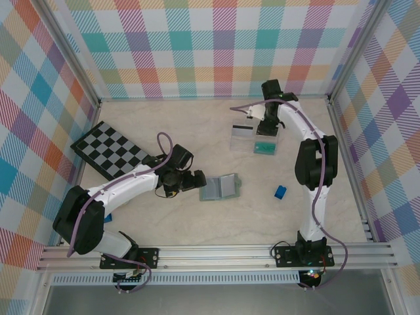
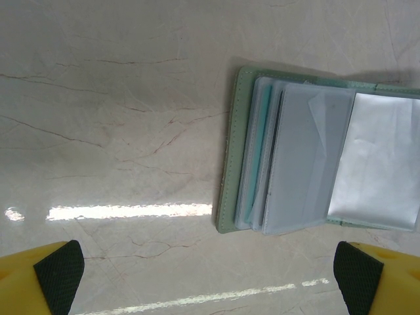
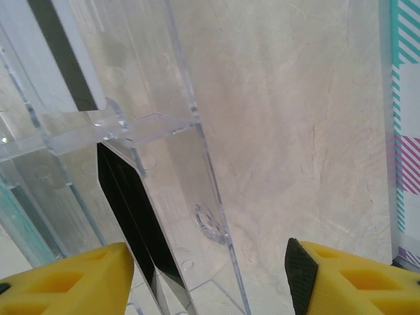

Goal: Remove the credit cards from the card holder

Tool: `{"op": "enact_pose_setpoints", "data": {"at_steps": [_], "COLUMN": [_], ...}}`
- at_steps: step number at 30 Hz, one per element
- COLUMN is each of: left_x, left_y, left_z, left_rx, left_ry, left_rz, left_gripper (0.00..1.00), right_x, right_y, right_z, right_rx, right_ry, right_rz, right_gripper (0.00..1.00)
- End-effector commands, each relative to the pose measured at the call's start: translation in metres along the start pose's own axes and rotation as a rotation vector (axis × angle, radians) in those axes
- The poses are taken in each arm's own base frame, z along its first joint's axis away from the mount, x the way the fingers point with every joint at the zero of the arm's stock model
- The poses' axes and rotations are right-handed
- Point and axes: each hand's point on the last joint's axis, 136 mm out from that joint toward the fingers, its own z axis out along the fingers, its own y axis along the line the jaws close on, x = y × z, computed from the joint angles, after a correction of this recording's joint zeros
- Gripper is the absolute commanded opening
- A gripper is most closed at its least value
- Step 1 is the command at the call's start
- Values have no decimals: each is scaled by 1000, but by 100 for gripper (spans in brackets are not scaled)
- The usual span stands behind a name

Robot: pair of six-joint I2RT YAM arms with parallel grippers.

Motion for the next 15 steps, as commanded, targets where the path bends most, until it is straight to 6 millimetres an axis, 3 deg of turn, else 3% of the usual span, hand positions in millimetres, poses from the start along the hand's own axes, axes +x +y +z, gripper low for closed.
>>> {"op": "enact_pose_setpoints", "data": {"at_steps": [1, 9, 13, 15], "left_x": [1, 2, 2, 2], "left_y": [3, 4, 4, 4], "left_z": [4, 3, 2, 1], "left_rx": [-2, -4, -2, 2], "left_ry": [13, 10, 9, 5], "left_rz": [-15, -16, -18, -20], "left_gripper": [100, 100, 100, 100], "right_x": [-1, -2, -8, -11], "right_y": [-18, -27, -22, -21], "right_z": [-8, -10, -30, -50], "right_rx": [63, 106, 70, 56], "right_ry": [-9, -17, -67, -104], "right_rz": [37, 74, 92, 116], "right_gripper": [64, 64, 64, 64]}}
